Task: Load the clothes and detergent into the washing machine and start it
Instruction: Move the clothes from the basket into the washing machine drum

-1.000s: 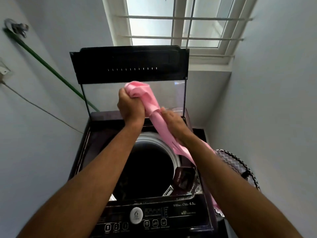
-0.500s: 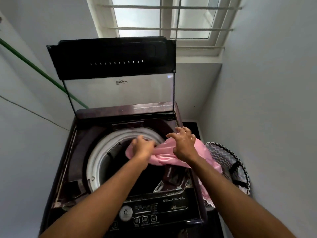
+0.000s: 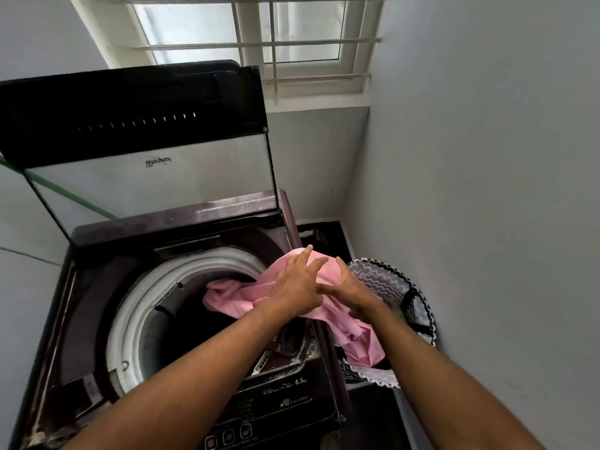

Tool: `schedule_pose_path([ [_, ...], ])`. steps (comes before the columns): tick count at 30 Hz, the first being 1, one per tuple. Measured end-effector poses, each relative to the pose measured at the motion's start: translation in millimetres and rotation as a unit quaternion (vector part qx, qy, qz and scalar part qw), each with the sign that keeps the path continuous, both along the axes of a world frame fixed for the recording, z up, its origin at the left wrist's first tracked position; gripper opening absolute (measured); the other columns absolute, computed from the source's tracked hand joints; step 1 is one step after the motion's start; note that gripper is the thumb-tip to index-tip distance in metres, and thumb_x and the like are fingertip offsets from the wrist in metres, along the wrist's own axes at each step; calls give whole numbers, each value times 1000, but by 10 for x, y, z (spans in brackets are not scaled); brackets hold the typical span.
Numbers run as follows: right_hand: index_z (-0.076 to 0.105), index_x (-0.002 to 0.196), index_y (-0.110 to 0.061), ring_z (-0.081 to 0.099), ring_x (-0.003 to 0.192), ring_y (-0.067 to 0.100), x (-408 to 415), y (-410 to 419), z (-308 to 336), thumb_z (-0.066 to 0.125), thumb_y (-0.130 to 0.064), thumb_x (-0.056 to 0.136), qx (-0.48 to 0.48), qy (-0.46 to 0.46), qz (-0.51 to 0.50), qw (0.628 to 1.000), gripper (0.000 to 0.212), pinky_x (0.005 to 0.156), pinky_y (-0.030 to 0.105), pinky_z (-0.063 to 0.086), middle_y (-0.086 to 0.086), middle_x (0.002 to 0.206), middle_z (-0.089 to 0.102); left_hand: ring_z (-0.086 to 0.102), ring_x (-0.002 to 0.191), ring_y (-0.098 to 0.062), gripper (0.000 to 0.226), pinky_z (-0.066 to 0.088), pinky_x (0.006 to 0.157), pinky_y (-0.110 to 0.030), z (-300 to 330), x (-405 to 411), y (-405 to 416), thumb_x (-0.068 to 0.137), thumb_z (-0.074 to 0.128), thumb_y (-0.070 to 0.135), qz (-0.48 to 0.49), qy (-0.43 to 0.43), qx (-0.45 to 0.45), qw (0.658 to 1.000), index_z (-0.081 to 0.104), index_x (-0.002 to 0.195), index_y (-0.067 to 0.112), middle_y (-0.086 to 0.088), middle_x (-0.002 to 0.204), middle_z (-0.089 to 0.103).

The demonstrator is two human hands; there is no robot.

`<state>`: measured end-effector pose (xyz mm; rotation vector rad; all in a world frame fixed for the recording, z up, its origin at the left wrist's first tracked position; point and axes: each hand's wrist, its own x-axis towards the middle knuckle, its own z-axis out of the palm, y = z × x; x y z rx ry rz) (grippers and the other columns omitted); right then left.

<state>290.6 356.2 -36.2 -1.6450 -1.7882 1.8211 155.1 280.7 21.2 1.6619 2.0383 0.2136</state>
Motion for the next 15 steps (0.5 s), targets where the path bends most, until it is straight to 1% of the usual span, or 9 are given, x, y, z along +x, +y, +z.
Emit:
schedule_pose_path([
  [2,2,153,-49,36,138,31,10,-22,-12,83,-71,53,-69,4,-10,998,130,94,54,43,-11,151,27,15,146,-28,86,28,117,-46,-20,-6,22,77,73,28,5,17,-10,1000,30,152,34,-4,162,17],
  [3,3,152,-49,40,134,31,2,-37,-25,80,-65,63,-109,25,-12,994,119,87,53,44,-11,148,32,18,144,-29,88,28,118,-44,-34,-7,28,76,74,32,5,27,-6,1000,29,152,34,-5,160,22],
  [4,10,152,-48,45,129,28,-17,-62,-22,74,-57,75,-142,55,-11,988,102,83,51,46,-11,147,37,20,142,-29,90,28,117,-42,-48,-6,31,75,75,37,3,35,0,999,29,152,34,-5,158,26],
  [6,41,144,-36,57,111,17,-88,-110,19,59,-40,94,-174,108,-12,979,53,77,41,48,-5,134,56,25,138,-29,92,30,115,-40,-67,-15,19,73,76,43,-1,46,21,999,30,152,36,-5,155,30],
  [7,54,133,-29,62,97,12,-120,-114,44,54,-31,98,-169,125,-19,978,35,72,34,49,-1,120,63,27,136,-29,93,29,115,-38,-73,-22,17,72,77,44,-2,49,29,998,30,152,36,-4,154,31],
  [9,65,115,-16,65,78,12,-155,-97,89,59,-21,95,-130,139,-40,981,22,61,24,49,6,98,69,29,134,-28,96,29,114,-34,-72,-44,10,71,79,45,4,49,37,998,30,152,36,-3,154,32],
  [12,66,90,-12,61,68,19,-205,-2,172,69,-22,85,-17,72,-34,997,12,54,28,45,9,82,67,33,129,-26,98,32,109,-31,-42,-79,-14,70,82,46,34,22,39,998,30,152,33,1,153,34],
  [14,64,81,-13,58,65,19,-289,39,280,67,-11,86,41,73,-58,995,7,52,28,43,7,75,64,38,123,-27,89,36,105,-32,12,-103,-33,74,79,42,59,-11,50,997,34,150,28,-1,144,43],
  [15,65,79,-13,59,68,20,-355,50,339,66,-5,86,64,90,-70,991,10,56,31,45,7,75,64,41,121,-28,80,38,104,-34,62,-132,-44,77,78,39,76,-30,63,995,39,146,24,-3,137,48],
])
